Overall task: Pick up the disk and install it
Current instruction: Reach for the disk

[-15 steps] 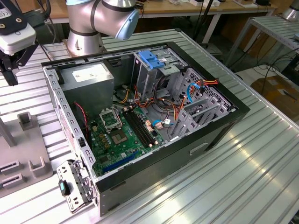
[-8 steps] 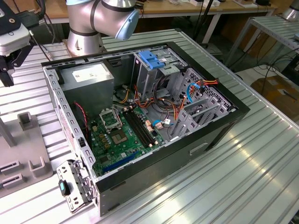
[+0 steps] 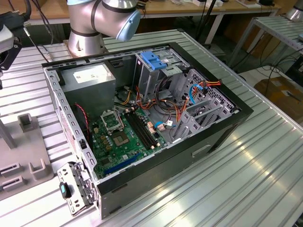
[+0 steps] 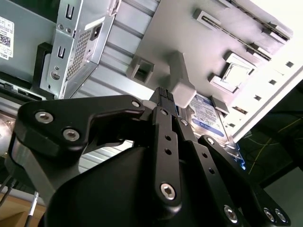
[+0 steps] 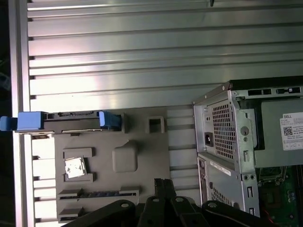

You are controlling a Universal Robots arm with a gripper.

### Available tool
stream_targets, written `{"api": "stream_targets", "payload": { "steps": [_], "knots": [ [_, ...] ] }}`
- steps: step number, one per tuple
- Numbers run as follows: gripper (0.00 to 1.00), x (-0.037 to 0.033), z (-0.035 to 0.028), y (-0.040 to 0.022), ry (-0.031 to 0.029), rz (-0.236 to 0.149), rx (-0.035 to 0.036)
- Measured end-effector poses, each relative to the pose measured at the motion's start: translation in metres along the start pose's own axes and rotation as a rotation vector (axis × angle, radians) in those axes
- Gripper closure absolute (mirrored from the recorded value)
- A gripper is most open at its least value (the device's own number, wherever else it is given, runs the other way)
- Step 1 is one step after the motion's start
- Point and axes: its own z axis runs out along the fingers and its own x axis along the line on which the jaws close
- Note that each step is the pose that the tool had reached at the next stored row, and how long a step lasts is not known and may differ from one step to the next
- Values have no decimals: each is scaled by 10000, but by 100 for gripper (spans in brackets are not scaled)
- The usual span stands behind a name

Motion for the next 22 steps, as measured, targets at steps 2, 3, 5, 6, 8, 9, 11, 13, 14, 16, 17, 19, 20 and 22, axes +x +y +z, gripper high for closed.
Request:
{"api": "stream_targets", "payload": {
  "steps": [2, 3, 5, 6, 8, 9, 11, 13, 14, 16, 17, 19, 20, 22],
  "knots": [
    [89, 51, 0, -4, 0, 0, 0],
    [89, 77, 0, -6, 1, 1, 0],
    [89, 136, 0, -10, 0, 0, 0],
    [89, 159, 0, -12, 1, 0, 0],
    [89, 195, 0, -15, 1, 0, 0],
    [89, 215, 1, -16, 0, 0, 0],
    [89, 251, 0, -19, 1, 0, 0],
    [89, 288, -1, -22, 1, 1, 0],
    [89, 300, -1, -23, 1, 1, 1],
    [89, 329, -1, -25, 0, 0, 0],
    [89, 338, -1, -26, 0, 0, 0],
    [89, 360, -2, -27, 0, 1, 0],
    [89, 368, -2, -28, 1, 1, 1],
    [89, 384, -2, -29, 0, 0, 0]
  ]
}}
